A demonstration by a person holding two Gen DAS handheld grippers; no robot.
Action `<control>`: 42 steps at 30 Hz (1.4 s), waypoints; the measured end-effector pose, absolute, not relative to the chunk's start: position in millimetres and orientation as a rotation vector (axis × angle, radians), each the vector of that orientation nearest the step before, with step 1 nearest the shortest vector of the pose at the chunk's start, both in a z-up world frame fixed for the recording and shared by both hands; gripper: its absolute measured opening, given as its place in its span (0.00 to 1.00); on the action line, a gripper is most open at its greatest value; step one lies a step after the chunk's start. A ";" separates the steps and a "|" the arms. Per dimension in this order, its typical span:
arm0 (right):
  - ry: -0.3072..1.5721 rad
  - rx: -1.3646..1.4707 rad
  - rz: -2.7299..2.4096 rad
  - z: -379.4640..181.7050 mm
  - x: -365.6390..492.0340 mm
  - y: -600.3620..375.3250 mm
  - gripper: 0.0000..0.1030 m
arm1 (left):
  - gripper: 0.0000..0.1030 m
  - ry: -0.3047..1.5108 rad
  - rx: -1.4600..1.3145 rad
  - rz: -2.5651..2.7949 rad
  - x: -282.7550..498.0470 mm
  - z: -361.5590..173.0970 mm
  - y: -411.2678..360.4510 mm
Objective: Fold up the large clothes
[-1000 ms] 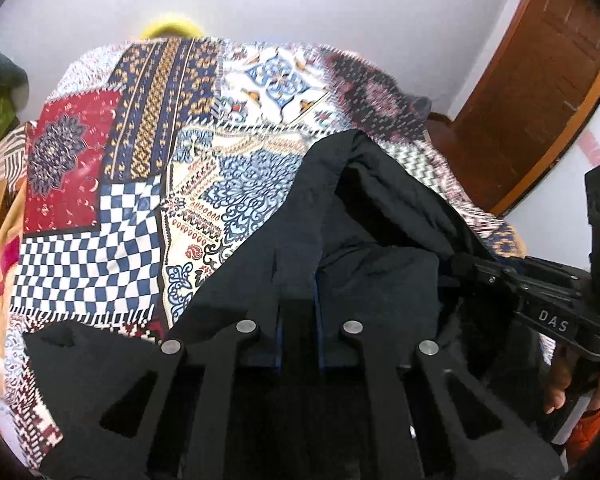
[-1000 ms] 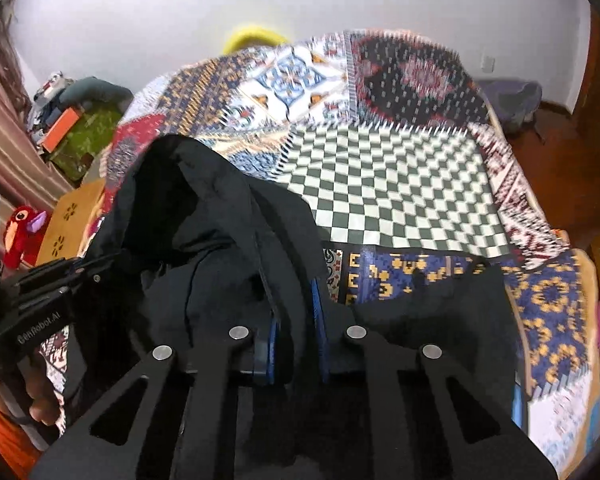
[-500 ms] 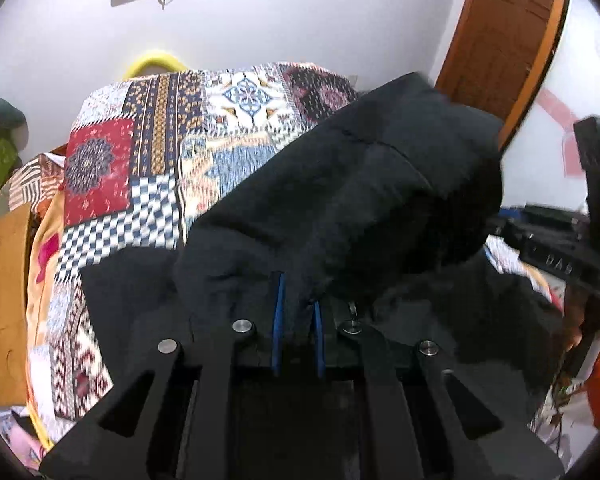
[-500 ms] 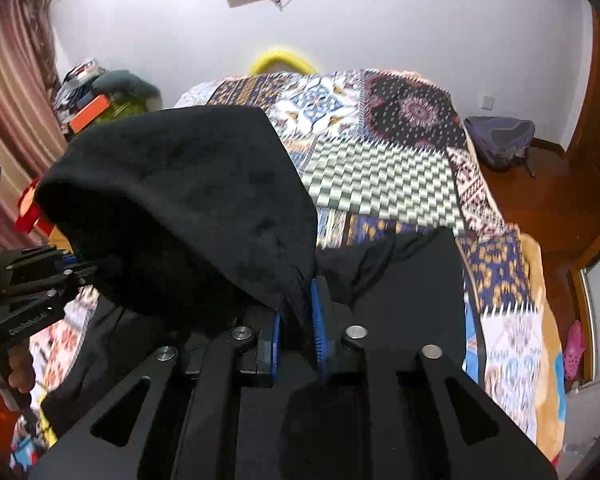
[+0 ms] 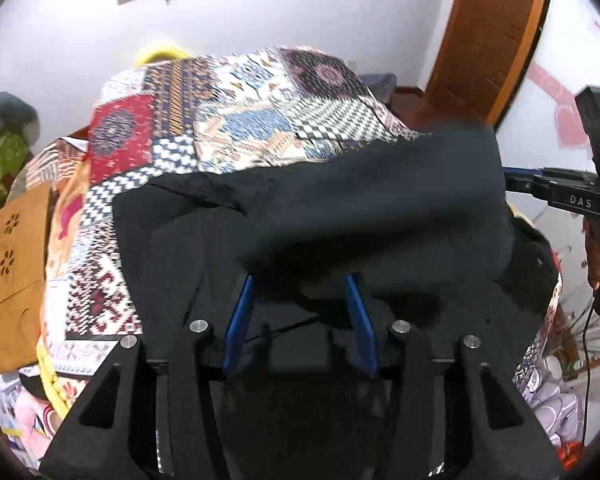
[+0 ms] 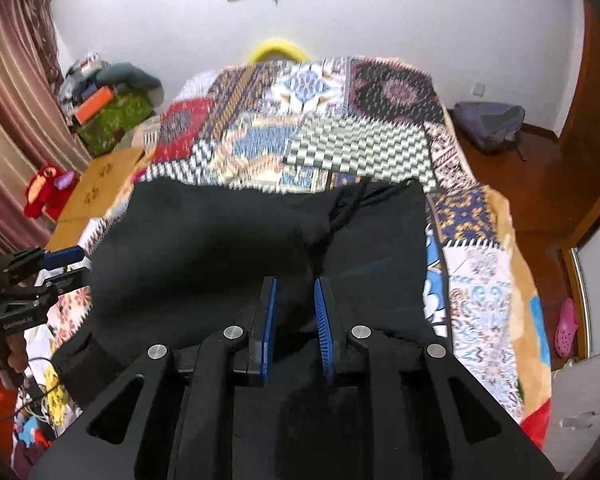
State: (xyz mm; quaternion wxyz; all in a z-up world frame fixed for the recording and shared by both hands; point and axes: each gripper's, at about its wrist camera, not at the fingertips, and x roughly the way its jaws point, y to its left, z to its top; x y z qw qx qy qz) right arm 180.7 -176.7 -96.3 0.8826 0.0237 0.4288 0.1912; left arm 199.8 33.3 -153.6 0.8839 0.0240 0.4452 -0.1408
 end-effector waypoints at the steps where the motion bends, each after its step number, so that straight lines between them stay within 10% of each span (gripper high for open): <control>1: 0.880 0.062 0.396 -91.5 180.5 -179.2 0.18 | 0.45 0.913 0.045 -0.284 196.7 -149.2 37.3; 8: 0.820 0.053 0.402 -79.0 177.6 -165.0 0.40 | 0.46 0.881 0.000 -0.228 203.9 -139.1 50.8; 26: 1.099 -0.030 0.406 -202.5 193.4 -144.4 0.44 | 0.49 1.096 0.060 -0.226 222.3 -279.3 4.5; 42: 0.939 -0.029 0.385 -130.3 198.2 -176.2 0.51 | 0.52 0.929 -0.036 -0.117 229.0 -207.4 79.9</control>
